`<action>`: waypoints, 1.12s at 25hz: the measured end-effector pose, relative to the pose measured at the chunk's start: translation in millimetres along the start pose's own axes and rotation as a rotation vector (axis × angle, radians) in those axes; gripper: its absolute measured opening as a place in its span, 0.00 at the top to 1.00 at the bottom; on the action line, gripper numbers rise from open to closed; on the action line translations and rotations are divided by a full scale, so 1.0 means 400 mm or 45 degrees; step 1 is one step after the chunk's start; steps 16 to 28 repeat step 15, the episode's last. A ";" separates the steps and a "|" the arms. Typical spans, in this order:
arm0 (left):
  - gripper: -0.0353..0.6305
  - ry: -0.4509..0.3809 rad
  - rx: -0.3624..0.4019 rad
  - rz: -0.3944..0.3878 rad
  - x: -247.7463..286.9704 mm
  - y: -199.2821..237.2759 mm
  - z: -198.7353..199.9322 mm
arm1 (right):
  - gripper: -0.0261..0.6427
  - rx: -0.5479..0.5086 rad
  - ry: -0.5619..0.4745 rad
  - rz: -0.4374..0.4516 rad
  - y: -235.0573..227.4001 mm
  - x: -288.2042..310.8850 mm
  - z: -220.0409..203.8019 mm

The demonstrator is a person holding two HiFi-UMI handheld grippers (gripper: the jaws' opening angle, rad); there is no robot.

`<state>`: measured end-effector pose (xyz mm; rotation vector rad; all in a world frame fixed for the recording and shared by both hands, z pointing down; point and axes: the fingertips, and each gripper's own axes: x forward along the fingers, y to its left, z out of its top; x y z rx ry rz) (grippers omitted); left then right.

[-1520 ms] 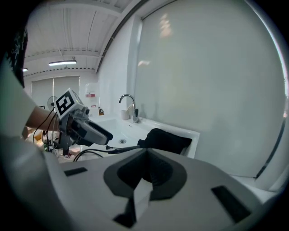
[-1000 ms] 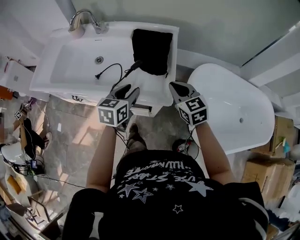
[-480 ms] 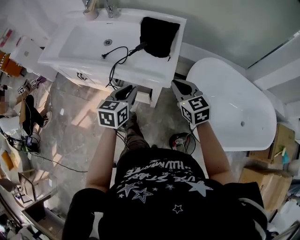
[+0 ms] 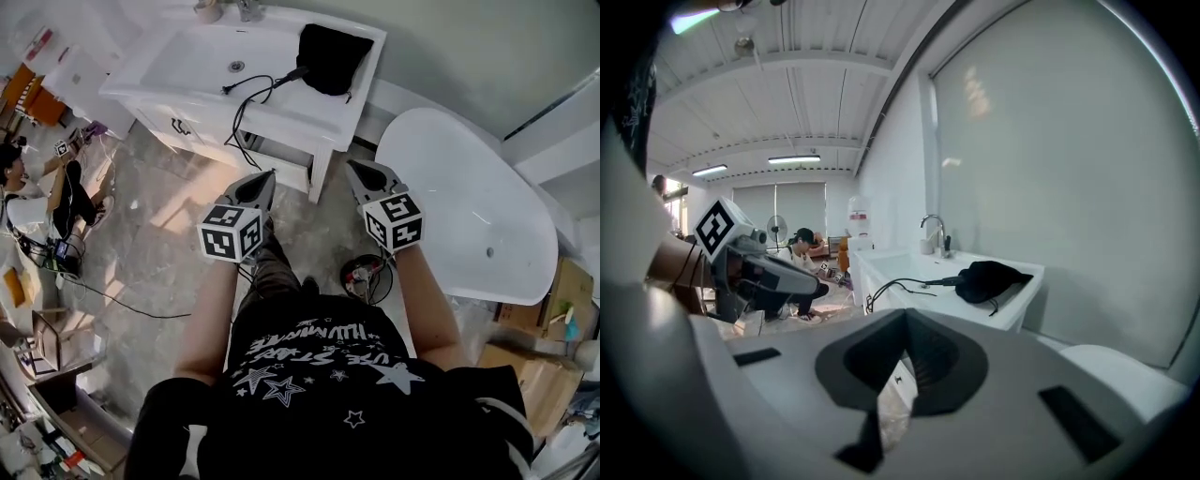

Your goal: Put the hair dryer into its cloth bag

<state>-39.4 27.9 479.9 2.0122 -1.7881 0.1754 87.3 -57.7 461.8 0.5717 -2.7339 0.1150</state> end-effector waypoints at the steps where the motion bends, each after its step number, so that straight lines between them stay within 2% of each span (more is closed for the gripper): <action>1: 0.93 -0.002 0.001 0.008 -0.016 -0.003 -0.008 | 0.95 0.001 -0.004 0.008 0.014 -0.004 -0.003; 15: 0.93 0.048 0.006 0.069 -0.183 0.041 -0.105 | 0.95 0.006 0.000 0.037 0.173 -0.017 -0.014; 28: 0.93 0.048 0.006 0.069 -0.183 0.041 -0.105 | 0.95 0.006 0.000 0.037 0.173 -0.017 -0.014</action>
